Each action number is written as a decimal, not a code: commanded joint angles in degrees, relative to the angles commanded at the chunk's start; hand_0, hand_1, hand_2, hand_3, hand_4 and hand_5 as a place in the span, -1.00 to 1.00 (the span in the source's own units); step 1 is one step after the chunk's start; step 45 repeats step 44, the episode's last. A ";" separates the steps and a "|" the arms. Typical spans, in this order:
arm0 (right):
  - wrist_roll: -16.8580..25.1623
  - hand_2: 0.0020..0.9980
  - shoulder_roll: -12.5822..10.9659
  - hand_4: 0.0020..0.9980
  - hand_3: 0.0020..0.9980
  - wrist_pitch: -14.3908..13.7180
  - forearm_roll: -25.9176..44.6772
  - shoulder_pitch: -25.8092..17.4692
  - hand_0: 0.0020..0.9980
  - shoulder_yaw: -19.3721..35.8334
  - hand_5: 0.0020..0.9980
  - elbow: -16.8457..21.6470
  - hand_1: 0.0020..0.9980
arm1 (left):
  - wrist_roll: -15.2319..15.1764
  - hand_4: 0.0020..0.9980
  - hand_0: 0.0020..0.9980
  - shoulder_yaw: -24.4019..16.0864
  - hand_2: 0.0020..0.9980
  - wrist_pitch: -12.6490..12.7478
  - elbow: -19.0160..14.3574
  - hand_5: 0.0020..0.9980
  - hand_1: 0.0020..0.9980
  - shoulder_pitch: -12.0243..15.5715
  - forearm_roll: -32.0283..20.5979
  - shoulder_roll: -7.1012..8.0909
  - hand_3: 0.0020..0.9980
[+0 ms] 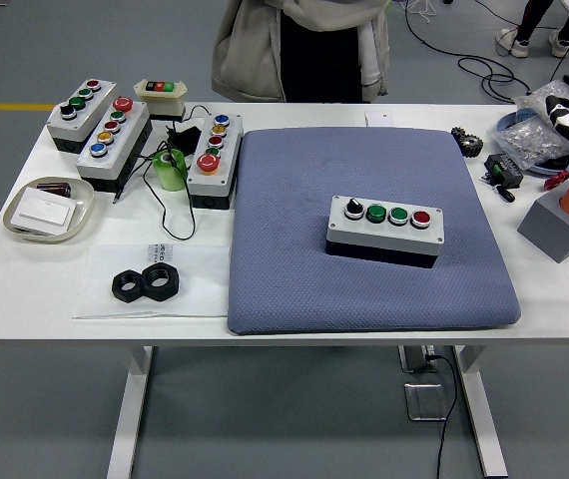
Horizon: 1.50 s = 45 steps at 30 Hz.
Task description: Pick up the button,place it on the desk,press the button,press the button
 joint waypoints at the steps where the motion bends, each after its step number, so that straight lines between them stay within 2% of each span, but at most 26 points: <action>1: 0.09 0.85 0.05 0.33 0.85 -0.12 2.98 -0.16 0.90 0.37 -0.07 -0.52 0.73 | -0.01 0.35 0.37 -0.02 0.48 0.01 0.01 1.00 0.29 0.00 0.01 -0.01 0.57; 7: 0.09 0.83 0.37 0.32 0.82 -0.55 17.48 -0.84 0.90 1.56 -0.03 -2.38 0.72 | -0.04 0.35 0.37 -0.07 0.48 0.02 0.03 1.00 0.29 -0.02 0.04 -0.04 0.57; 9: -0.01 0.83 0.46 0.32 0.82 -0.71 20.19 -1.14 0.90 1.96 -0.03 -2.84 0.72 | -0.05 0.35 0.37 -0.08 0.48 0.04 0.04 1.00 0.29 -0.01 0.04 -0.07 0.57; 45: -2.26 0.82 0.35 0.29 0.79 -1.67 19.62 -1.92 0.91 3.38 -0.02 -3.48 0.72 | 0.13 0.35 0.36 -0.60 0.48 -0.03 0.09 1.00 0.30 0.19 0.81 -0.20 0.57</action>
